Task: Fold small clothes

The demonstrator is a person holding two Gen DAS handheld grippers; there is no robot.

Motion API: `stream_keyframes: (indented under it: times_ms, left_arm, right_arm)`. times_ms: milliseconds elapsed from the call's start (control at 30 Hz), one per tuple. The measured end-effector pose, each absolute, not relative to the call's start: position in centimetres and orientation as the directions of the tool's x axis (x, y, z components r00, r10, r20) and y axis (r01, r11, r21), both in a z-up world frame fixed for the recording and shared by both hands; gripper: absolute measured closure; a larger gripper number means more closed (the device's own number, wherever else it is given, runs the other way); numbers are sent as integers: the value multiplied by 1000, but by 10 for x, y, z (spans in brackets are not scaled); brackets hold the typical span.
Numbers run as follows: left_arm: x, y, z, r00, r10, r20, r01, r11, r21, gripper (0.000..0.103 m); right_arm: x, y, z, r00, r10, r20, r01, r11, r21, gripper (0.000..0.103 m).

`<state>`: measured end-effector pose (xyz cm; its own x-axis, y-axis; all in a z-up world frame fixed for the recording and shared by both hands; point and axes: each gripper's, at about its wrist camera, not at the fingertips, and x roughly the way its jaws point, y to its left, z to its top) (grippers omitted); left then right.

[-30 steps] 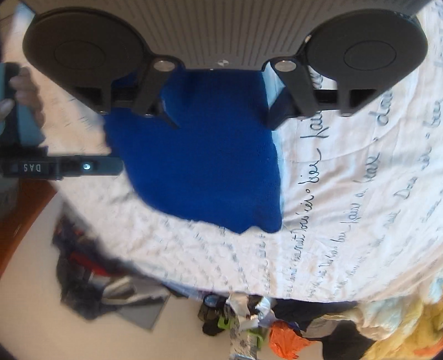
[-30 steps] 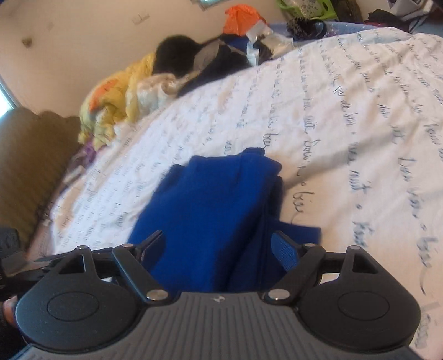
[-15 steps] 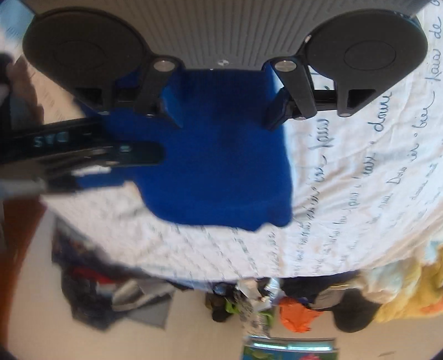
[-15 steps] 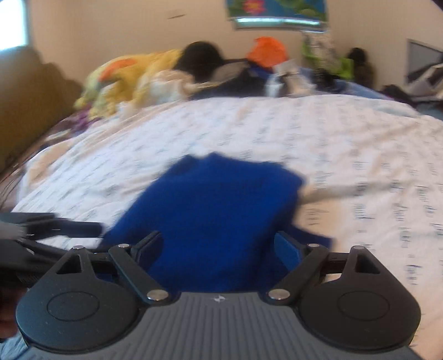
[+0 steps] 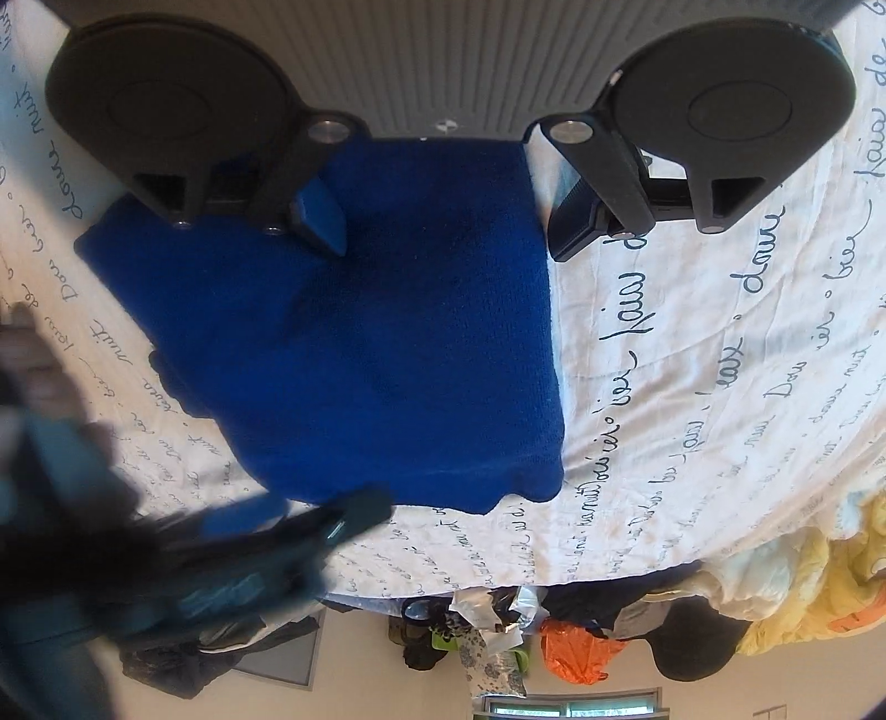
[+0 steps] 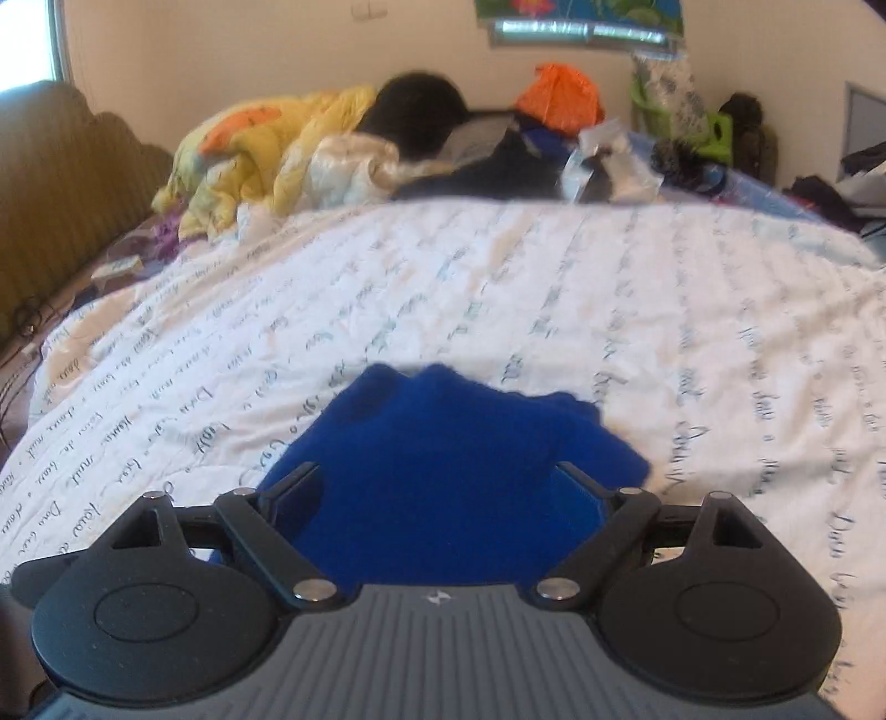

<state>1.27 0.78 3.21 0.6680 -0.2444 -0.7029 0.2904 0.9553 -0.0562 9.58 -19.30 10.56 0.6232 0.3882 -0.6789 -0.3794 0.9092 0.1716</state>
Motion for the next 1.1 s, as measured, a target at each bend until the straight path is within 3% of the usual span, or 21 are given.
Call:
stream_keyframes:
  times_ms: [67, 167, 300, 400, 467, 567, 633, 767, 867, 933, 1000, 1100]
  left_arm:
    - [12, 8, 31, 671, -244, -700, 291, 955, -54, 22]
    - [11, 8, 31, 676, -244, -696, 288, 956, -55, 22]
    - [8, 8, 30, 686, -246, -685, 294, 955, -48, 21]
    - [7, 8, 29, 690, -249, -679, 298, 953, -47, 20]
    - [6, 8, 30, 687, -255, -680, 305, 951, -49, 21]
    - [-6, 11, 40, 701, -261, -663, 312, 949, -44, 31]
    - [-22, 12, 49, 729, -305, -613, 346, 937, -55, 31]
    - [-34, -8, 53, 720, -381, -581, 452, 892, -24, 23]
    - [-19, -19, 35, 677, -340, -653, 443, 896, -8, 22]
    - [-21, -20, 28, 700, -332, -632, 446, 895, 24, 18]
    - [-20, -21, 29, 695, -334, -637, 447, 895, 18, 18]
    - [-21, -14, 36, 686, -348, -639, 449, 893, -4, 22]
  right_arm:
    - [122, -191, 74, 539, 367, -758, -351, 916, 194, 13]
    - [127, -200, 49, 608, 378, -699, -401, 905, 140, 12]
    - [136, -204, 68, 579, 364, -730, -306, 926, 220, 12]
    - [127, -200, 78, 614, 407, -677, -351, 908, 228, 11]
    - [141, -196, 51, 560, 350, -751, -355, 920, 164, 11]
    - [146, -194, 56, 565, 345, -750, -365, 919, 148, 12]
    - [141, -190, 75, 604, 344, -719, -347, 925, 152, 11]
    - [142, -154, 94, 558, 471, -683, -474, 857, 204, 11]
    - [166, -112, 77, 394, 555, -733, -548, 782, 297, 11]
    - [180, -91, 54, 398, 491, -775, -554, 802, 224, 6]
    - [183, -79, 46, 476, 453, -754, -575, 809, 123, 4]
    - [182, -65, 53, 474, 398, -785, -543, 834, 96, 3]
